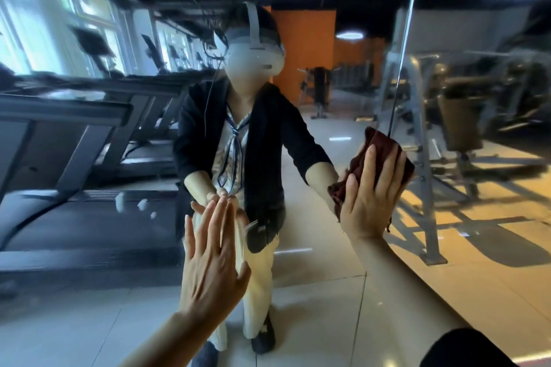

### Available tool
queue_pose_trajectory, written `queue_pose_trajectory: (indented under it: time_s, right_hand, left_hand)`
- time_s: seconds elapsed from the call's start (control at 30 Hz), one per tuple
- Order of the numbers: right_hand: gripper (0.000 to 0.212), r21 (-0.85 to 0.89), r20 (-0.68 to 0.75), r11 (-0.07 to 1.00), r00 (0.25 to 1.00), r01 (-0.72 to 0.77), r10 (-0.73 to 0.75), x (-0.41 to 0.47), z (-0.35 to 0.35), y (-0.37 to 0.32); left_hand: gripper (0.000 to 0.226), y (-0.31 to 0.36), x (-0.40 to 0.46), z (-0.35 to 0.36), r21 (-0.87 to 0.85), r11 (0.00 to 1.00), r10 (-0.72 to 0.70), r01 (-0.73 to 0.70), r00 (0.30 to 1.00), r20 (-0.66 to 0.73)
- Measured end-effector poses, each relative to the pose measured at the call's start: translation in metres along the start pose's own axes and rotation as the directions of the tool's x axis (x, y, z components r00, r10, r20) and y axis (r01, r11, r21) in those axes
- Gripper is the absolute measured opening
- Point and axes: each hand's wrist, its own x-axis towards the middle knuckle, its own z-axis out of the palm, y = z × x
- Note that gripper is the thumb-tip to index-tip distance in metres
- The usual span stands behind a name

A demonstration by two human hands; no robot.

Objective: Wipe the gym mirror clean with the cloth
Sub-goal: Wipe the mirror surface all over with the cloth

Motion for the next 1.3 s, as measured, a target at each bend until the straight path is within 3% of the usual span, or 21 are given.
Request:
queue_pose_trajectory:
  time_s: [0.2, 0.57, 0.73, 0.87, 0.97, 1.17, 1.3]
  right_hand:
    - [0.052, 0.038, 0.018, 0.996, 0.996, 0.083, -0.083, -0.037, 0.013, -0.046]
    - [0.06, 0.077, 0.04, 0.955, 0.956, 0.286, -0.289, -0.091, 0.036, -0.152]
    - [0.059, 0.059, 0.06, 0.926, 0.925, 0.373, -0.376, -0.114, 0.048, -0.208]
    - [0.057, 0.112, 0.057, 0.945, 0.948, 0.306, -0.313, -0.119, 0.055, -0.264]
    - [0.054, 0.134, 0.076, 0.949, 0.951, 0.286, -0.298, -0.114, 0.057, -0.306]
    - [0.049, 0.183, 0.134, 0.855, 0.849, 0.486, -0.511, -0.112, 0.065, -0.391]
    - [0.051, 0.179, 0.161, 0.804, 0.79, 0.566, -0.592, -0.116, 0.064, -0.394]
  left_hand:
    - [0.104, -0.021, -0.016, 0.001, -0.008, 1.0, -0.02, 0.019, 0.998, -0.06]
    - [0.115, -0.089, -0.048, -0.002, -0.023, 0.996, -0.088, 0.086, 0.991, -0.1]
    - [0.101, -0.12, -0.061, -0.016, -0.032, 0.986, -0.166, 0.163, 0.98, -0.108]
    - [0.121, -0.154, -0.072, -0.03, 0.01, 0.97, -0.24, 0.243, 0.963, -0.121]
    - [0.122, -0.177, -0.078, -0.041, 0.02, 0.954, -0.292, 0.298, 0.946, -0.143]
    - [0.112, -0.214, -0.086, -0.061, -0.045, 0.934, -0.357, 0.356, 0.912, -0.2]
    - [0.11, -0.225, -0.09, -0.06, -0.076, 0.925, -0.38, 0.372, 0.904, -0.195]
